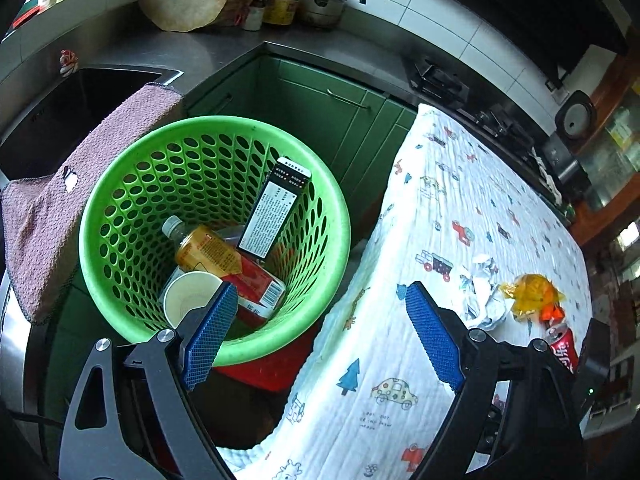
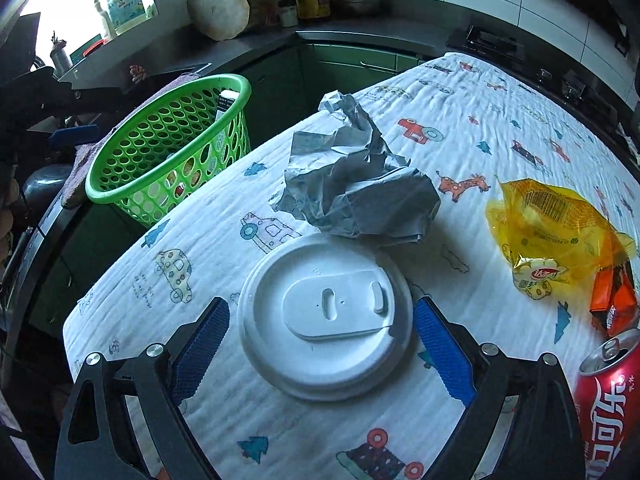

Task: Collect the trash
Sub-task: 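Grasp the crumpled foil paper with the left tool while the right tool grasps the white cup lid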

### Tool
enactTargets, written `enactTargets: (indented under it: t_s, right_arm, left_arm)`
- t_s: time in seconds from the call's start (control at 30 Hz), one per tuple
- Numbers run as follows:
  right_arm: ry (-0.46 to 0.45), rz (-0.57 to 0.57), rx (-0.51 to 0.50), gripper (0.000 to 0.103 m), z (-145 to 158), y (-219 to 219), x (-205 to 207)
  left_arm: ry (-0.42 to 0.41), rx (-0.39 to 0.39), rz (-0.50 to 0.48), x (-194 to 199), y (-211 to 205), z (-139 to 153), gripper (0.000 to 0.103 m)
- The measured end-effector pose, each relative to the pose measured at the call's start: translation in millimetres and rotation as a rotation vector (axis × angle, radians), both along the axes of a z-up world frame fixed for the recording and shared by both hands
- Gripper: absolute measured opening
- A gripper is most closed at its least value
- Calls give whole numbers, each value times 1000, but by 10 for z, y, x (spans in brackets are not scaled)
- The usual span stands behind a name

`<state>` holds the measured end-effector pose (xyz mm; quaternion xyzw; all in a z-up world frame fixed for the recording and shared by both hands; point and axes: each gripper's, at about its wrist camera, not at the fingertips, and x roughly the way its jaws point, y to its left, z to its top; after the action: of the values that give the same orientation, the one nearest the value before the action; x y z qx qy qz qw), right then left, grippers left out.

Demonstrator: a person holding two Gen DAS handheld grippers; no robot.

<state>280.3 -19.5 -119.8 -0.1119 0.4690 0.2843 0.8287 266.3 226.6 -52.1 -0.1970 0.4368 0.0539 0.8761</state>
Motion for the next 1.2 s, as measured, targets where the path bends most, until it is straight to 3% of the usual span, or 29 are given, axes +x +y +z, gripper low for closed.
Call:
enactTargets:
  t_s: [0.07,0.4,0.77,1.03,1.13,1.2]
  right_arm:
    - [1,1,-14,84,-34,2,2]
    - [-4,-14,-1,84,-2,-132,-125]
    - [-18,-72,20,84,152,-517,-434]
    - [-27,-121,35,84,247,-748,-584]
    - [-27,-135,39,84,253,-797,-629]
    - [-27,-142,40,84,255,-816,-650]
  left_arm:
    - [4,2,-16,45,-47,-10,85]
    - [28,-7,-120,290,-429,-112,85]
    - [59,-15,-303,539,-1207,-294,85]
    - [74,-6,-365,797,-1556,-390,85]
    - [83,4,-383,882,-1649,-446,83]
    - [93,1,-399,911,-1700,-493,76]
